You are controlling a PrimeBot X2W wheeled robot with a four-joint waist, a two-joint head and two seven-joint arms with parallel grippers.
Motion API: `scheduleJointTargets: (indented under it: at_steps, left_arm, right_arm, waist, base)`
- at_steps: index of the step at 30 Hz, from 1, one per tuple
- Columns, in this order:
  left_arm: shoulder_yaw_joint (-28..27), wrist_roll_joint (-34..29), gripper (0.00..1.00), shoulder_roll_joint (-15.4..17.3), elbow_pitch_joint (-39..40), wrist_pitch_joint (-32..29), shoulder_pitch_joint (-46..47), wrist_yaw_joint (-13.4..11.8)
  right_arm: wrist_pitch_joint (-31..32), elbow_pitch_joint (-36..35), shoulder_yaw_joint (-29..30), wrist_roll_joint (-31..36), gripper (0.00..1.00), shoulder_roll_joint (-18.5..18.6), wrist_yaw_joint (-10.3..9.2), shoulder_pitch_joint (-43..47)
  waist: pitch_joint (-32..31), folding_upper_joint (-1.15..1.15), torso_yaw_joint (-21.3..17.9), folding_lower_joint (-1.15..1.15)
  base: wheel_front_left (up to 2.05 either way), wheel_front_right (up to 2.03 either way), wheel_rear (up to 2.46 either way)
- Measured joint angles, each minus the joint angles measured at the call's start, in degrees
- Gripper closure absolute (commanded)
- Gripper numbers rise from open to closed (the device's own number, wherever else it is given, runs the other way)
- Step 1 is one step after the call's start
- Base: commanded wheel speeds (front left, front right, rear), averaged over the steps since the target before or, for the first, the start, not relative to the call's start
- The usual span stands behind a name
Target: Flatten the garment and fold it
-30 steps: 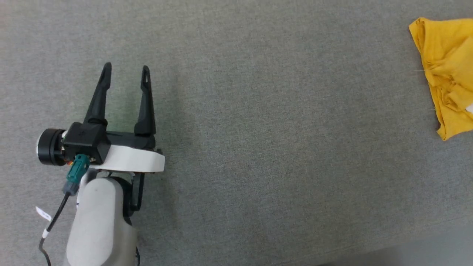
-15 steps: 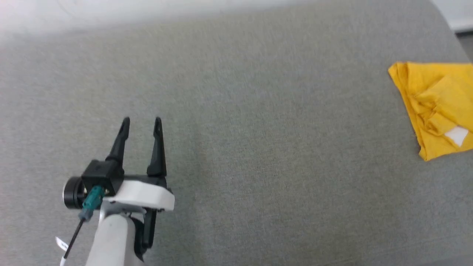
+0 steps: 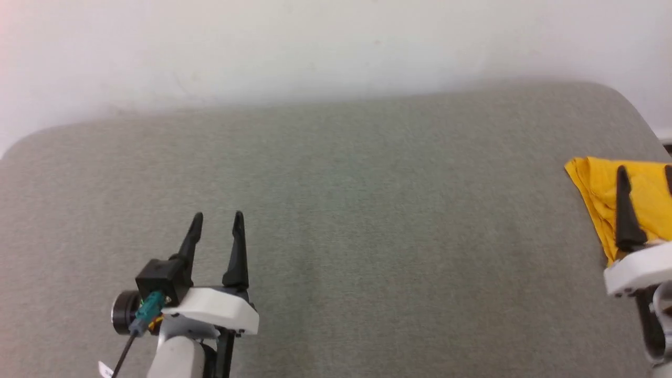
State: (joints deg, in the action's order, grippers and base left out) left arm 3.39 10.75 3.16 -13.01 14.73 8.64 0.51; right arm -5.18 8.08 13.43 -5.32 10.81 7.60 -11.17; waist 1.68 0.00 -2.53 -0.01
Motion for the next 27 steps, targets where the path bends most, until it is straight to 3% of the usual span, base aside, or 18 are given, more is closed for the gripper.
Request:
scheduleJointTargets:
  at_steps: [10,27]
  left_arm:
    - [1.35,0.48,0.0,-0.11,-1.64,0.0,-1.51,0.04]
    - [2.8,1.05,0.0,-0.16,-1.72,0.0,-5.2,-0.1]
  right_arm:
    - [-0.21,-9.45,-3.94,-1.42,0.0,-5.52,0.0,9.46]
    - [-1.92,-8.54,-7.75,-1.11,0.0,-7.66,0.0,16.38]
  waist:
    - [-3.36,0.0,4.52,0.01]
    - [-5.69,0.0,7.36,0.01]
  base:
    - [0.0,0.0,0.0]
    - [0.0,0.0,0.0]
